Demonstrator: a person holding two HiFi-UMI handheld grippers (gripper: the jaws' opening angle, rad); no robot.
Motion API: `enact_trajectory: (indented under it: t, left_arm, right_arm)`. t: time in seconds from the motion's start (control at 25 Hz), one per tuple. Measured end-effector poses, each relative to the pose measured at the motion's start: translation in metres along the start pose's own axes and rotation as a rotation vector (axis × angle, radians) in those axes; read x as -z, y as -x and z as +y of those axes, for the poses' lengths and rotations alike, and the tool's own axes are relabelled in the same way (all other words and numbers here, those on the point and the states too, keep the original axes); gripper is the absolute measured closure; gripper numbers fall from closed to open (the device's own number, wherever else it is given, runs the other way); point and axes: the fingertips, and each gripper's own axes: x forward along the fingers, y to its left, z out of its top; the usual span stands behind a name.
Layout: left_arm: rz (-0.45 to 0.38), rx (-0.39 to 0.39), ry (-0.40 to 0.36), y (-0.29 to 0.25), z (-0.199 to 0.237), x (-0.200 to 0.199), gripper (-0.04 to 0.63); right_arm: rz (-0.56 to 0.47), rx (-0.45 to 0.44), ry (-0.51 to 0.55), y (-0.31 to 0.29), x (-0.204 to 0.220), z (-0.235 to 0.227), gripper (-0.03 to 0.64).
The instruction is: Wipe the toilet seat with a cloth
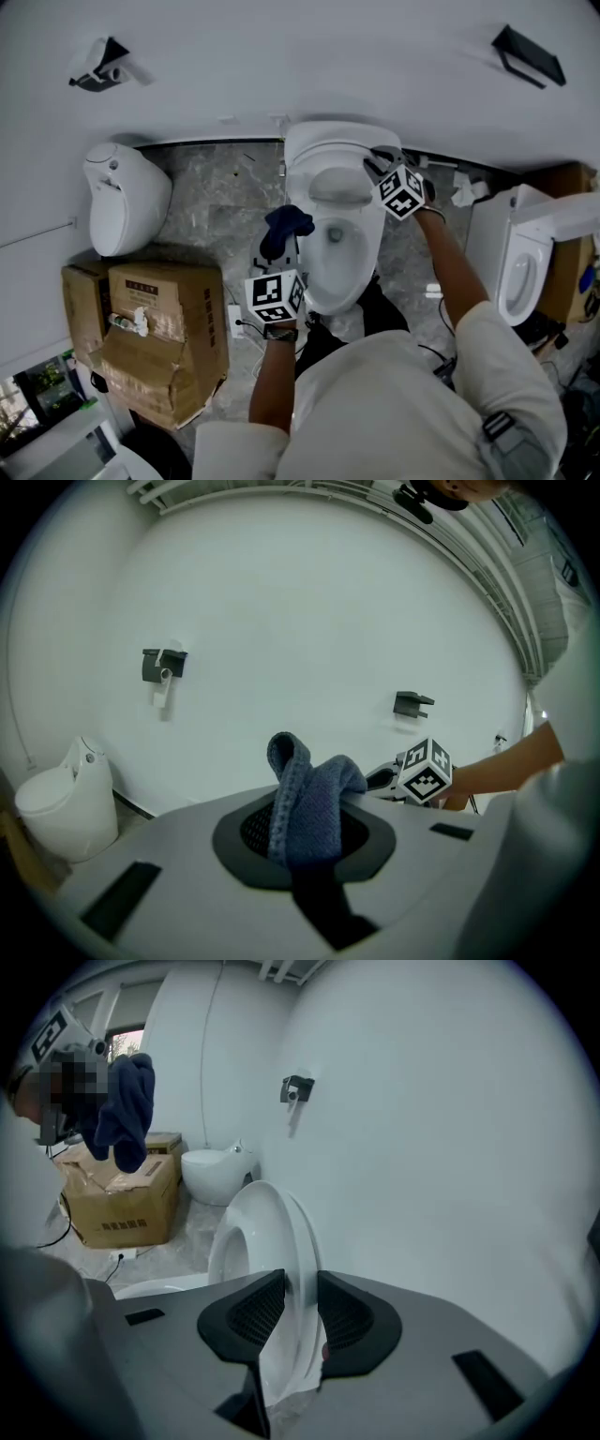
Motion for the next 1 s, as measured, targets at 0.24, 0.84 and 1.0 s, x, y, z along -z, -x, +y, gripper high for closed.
enact_trajectory:
  t: [0.24, 0.84, 1.0]
  left_arm:
    - [-0.009, 0.002, -0.002, 0.028, 0.015, 0.005, 0.552]
    - [-0.015, 0.085, -0.017, 0.109, 0.049, 0.031, 0.552]
    - [-0.008, 0.106, -0.013, 0.123, 0.055, 0.042, 0.552]
  right_arm:
    - [0.050, 0.003, -0.062, -0.001, 0.004, 0.000, 0.489]
    - [0.072, 0.050, -0.222, 0.055, 0.013, 0.072, 0.472]
    - [0.079, 0.043, -0.212, 0.071, 0.017, 0.101, 0.469]
